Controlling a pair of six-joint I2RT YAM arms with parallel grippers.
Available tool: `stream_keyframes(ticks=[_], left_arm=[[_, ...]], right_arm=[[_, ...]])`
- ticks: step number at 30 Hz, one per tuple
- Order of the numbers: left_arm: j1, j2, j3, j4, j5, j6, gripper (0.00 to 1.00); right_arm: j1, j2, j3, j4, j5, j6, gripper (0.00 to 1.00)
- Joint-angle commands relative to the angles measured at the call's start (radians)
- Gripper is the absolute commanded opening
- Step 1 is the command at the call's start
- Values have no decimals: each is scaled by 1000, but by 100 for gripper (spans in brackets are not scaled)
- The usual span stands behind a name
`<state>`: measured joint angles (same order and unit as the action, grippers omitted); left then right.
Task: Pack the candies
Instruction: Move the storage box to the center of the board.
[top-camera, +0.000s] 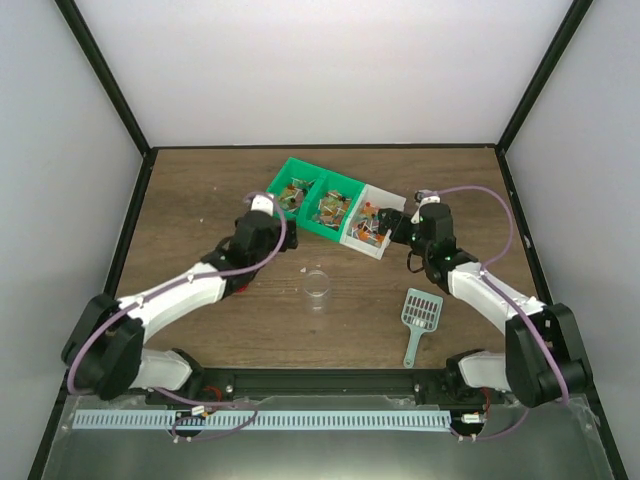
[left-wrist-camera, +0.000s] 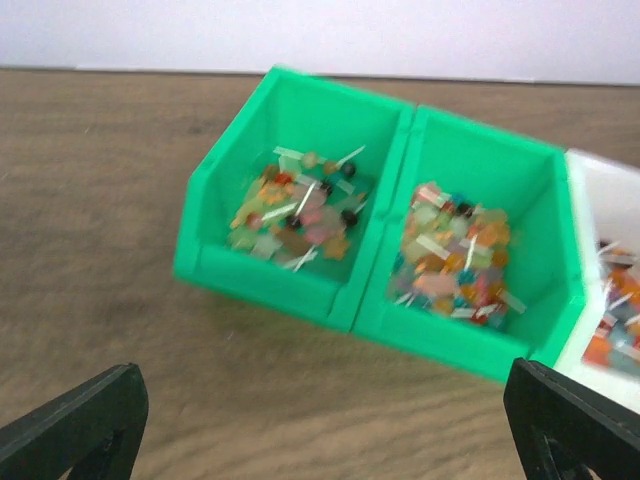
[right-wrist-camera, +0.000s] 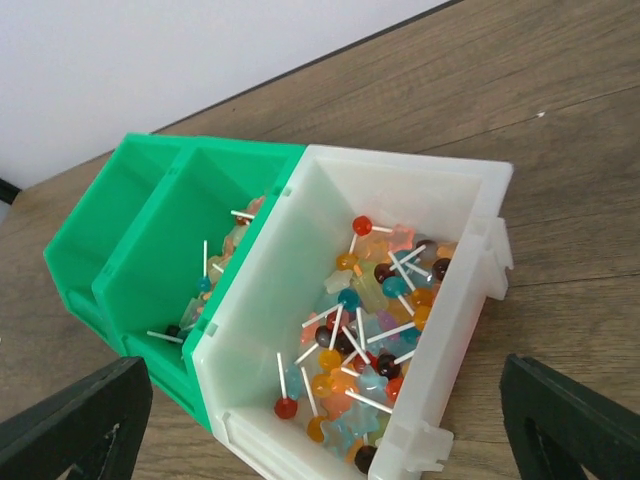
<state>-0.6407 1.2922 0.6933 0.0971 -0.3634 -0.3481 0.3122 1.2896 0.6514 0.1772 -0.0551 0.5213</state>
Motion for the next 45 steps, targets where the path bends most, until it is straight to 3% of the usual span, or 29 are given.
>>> stream_keyframes(ticks=[1, 4, 8, 11, 15, 21, 26, 32, 35, 45], left_arm=[[-2, 119, 209, -75, 30, 73, 98], [-1, 196, 289, -75, 55, 119, 93], [9, 325, 445, -145, 103, 157, 90], [37, 423, 569, -221, 189, 190, 98], [71, 507, 690, -299, 236, 196, 100], [76, 681, 896, -446, 220, 233, 98], [77, 789, 983, -522, 246, 253, 94], [81, 817, 986, -552, 183, 239, 92], [88, 824, 979, -556, 185, 233, 86], [93, 849, 966, -565, 215, 209, 52]], right_arm=[[8, -60, -4, -28, 101, 7, 94], [8, -61, -17, -19, 109, 5, 83], [8, -40, -11, -26, 117, 20, 82], [7, -23, -1, -31, 123, 14, 84], [7, -11, 10, -42, 119, 9, 88], [7, 10, 19, -45, 112, -1, 77], [7, 17, 31, -65, 110, -4, 77], [7, 46, 38, -59, 101, -12, 79], [6, 68, 48, -68, 89, -12, 78], [7, 77, 56, -76, 75, -15, 77]])
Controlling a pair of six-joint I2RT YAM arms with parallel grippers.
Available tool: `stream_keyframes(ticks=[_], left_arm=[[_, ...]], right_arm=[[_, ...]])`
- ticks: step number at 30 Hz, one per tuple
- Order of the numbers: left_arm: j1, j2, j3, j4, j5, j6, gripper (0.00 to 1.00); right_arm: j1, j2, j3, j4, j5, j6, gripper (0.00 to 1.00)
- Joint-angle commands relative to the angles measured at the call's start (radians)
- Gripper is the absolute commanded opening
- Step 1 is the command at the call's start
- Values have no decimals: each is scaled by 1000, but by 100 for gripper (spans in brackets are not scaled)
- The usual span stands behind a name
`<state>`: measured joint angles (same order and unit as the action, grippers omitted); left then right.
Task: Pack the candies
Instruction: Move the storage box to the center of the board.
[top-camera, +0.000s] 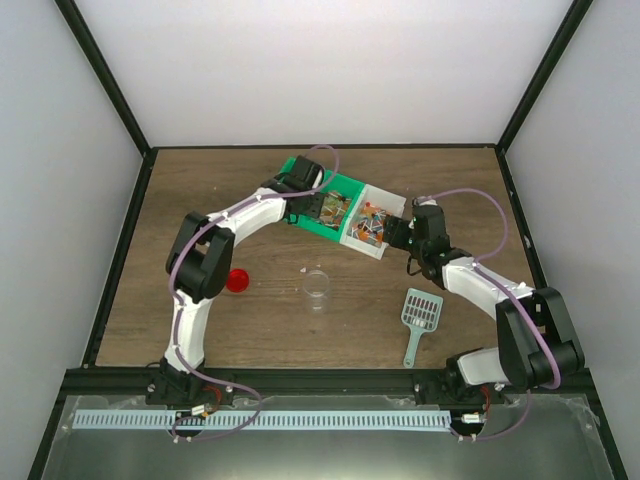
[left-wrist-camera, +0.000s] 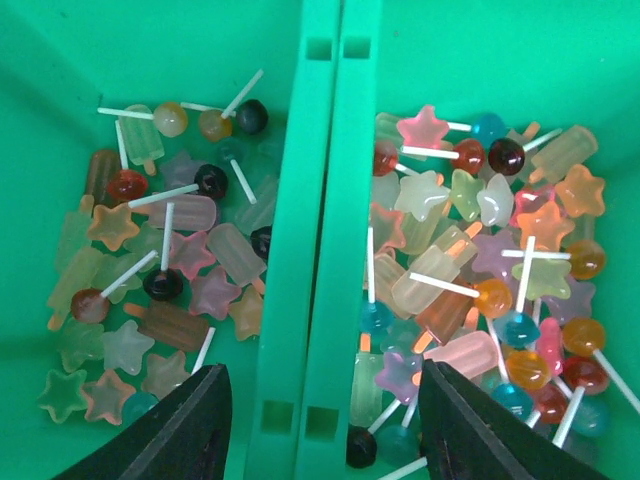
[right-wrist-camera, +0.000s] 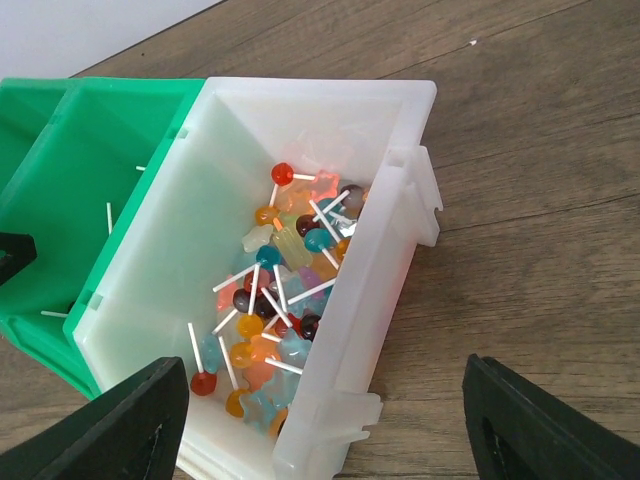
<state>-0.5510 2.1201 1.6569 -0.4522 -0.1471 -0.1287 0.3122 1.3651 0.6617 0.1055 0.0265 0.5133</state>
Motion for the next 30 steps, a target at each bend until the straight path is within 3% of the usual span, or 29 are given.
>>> stream_keyframes(ticks=[1, 8, 19, 30], left_arm=[[4, 23, -1, -16, -2, -11, 49], [5, 26, -38, -5, -45, -47, 32], [3, -51, -203, 67, -100, -167, 13], [-4, -221, -391, 101, -245, -414, 7]], right_arm=[[7, 4, 46, -4, -8, -8, 77], [7, 5, 48, -6, -18, -6, 77], [7, 18, 53, -6, -41, -7, 77], [6, 27, 57, -6, -66, -4, 77]])
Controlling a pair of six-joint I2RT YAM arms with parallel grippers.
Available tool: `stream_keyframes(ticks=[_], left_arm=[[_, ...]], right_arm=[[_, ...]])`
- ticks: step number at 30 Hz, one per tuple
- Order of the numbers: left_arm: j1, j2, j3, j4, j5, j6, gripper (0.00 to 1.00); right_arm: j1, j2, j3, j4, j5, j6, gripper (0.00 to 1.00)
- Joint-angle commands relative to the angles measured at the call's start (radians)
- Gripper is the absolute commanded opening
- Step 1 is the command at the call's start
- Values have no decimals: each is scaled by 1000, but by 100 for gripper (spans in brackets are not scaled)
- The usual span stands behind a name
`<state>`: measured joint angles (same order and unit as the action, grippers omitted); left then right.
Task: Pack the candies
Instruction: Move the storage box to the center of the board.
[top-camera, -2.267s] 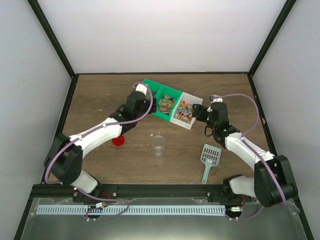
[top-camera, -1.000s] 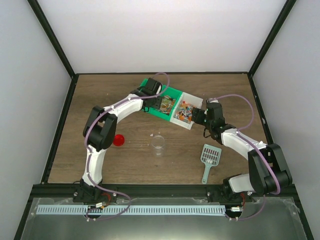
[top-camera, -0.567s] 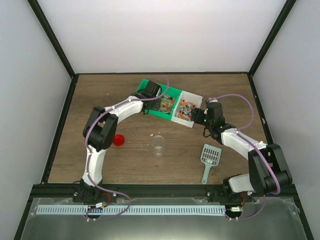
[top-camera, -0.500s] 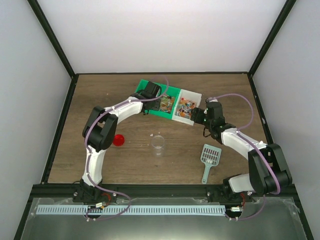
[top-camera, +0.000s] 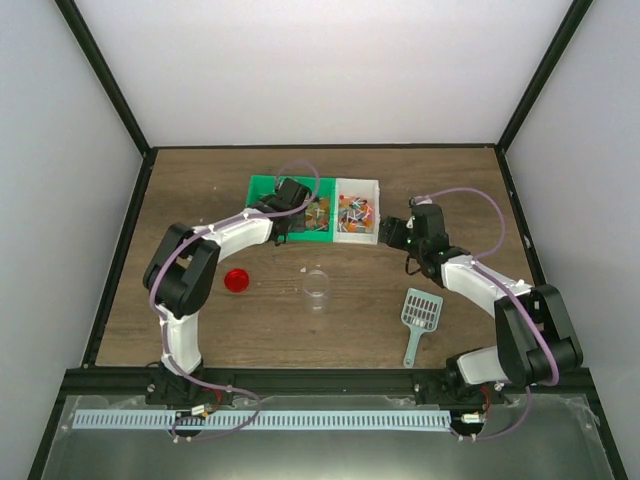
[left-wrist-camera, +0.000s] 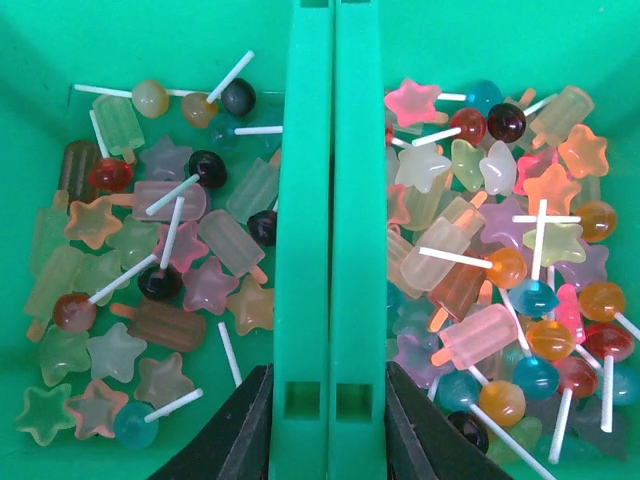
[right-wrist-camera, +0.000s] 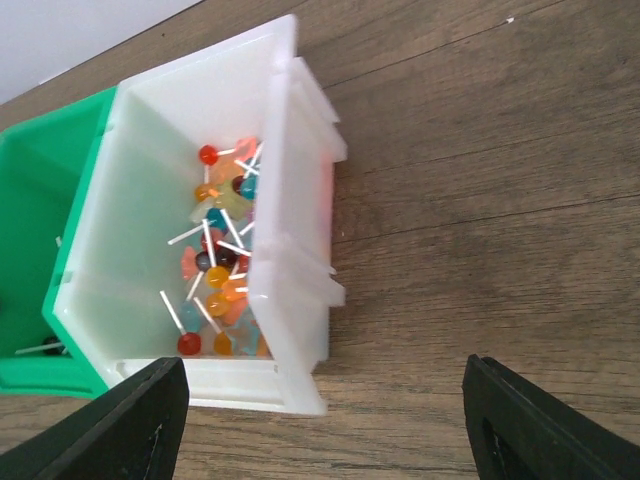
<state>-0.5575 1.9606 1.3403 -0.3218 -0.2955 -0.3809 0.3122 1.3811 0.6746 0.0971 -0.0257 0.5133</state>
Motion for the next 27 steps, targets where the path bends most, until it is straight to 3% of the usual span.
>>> stream_keyframes(ticks=[1, 5, 9, 15, 21, 27], left_arm=[[2, -75, -93, -19, -94, -173, 7], [2, -101, -154, 19, -64, -203, 11], [1, -103, -171, 27, -64, -190, 30], [-2, -175, -185, 35, -57, -168, 75], [-46, -367, -251, 50, -110, -149, 99], [-135, -560, -454, 155, -139, -168, 100]], right_arm=[[8, 10, 43, 2, -13, -4, 77], [8, 3, 40, 1, -7, -4, 77], [7, 10, 39, 3, -6, -3, 77], [7, 2, 39, -7, 22, 5, 80], [9, -33, 49, -49, 75, 10, 84], [8, -115, 53, -182, 116, 81, 82]])
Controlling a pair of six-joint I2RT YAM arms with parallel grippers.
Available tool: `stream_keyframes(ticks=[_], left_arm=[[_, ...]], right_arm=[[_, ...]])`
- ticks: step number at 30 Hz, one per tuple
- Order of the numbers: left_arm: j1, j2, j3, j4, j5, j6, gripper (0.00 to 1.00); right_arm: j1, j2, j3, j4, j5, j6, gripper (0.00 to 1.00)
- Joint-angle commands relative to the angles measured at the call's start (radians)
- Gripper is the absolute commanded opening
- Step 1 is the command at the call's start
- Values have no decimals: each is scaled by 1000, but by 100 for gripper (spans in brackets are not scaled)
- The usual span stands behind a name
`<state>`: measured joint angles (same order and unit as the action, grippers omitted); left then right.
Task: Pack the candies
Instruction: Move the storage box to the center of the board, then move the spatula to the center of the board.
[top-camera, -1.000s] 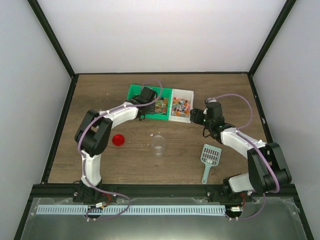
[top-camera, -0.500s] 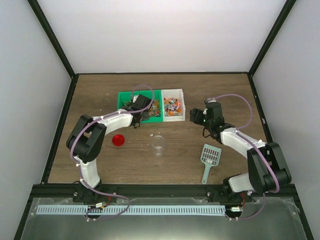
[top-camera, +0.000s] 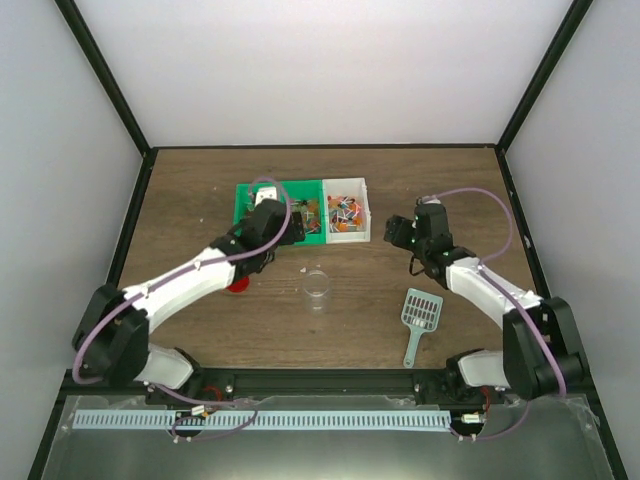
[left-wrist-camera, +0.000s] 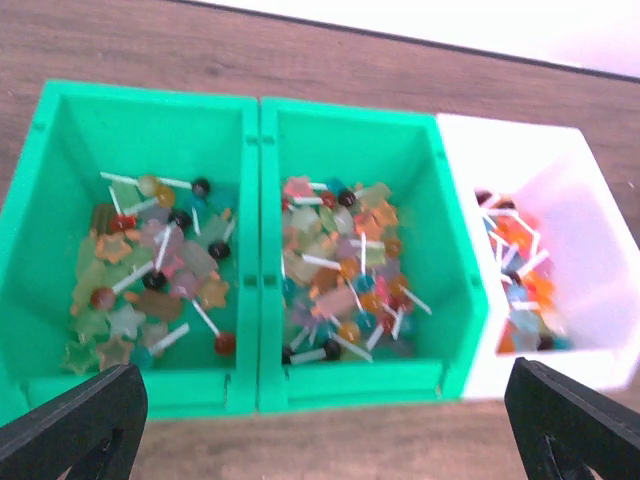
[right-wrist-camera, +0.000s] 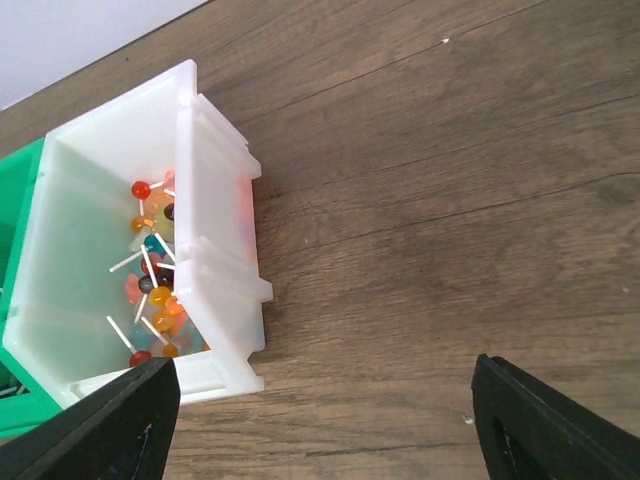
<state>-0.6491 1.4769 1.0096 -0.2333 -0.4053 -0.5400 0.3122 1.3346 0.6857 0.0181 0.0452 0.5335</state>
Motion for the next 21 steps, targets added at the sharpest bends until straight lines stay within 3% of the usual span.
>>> stream_keyframes(ticks=[1, 9, 13, 16, 21], left_arm=[[-50, -106, -162, 94, -21, -12, 100], [-66, -353, -440, 274, -83, 24, 100], [-67, -362, -429, 259, -37, 11, 100], [-66, -351, -414, 237, -47, 17, 100], [-67, -381, -416, 211, -88, -1, 100]], right_arm=[[8, -86, 38, -135, 38, 78, 82], [8, -378, 14, -457, 58, 155, 81], [11, -489, -14, -523, -56, 169, 63], [26, -471, -34, -582, -45, 171, 52], [125, -430, -88, -624, 23, 220, 44]])
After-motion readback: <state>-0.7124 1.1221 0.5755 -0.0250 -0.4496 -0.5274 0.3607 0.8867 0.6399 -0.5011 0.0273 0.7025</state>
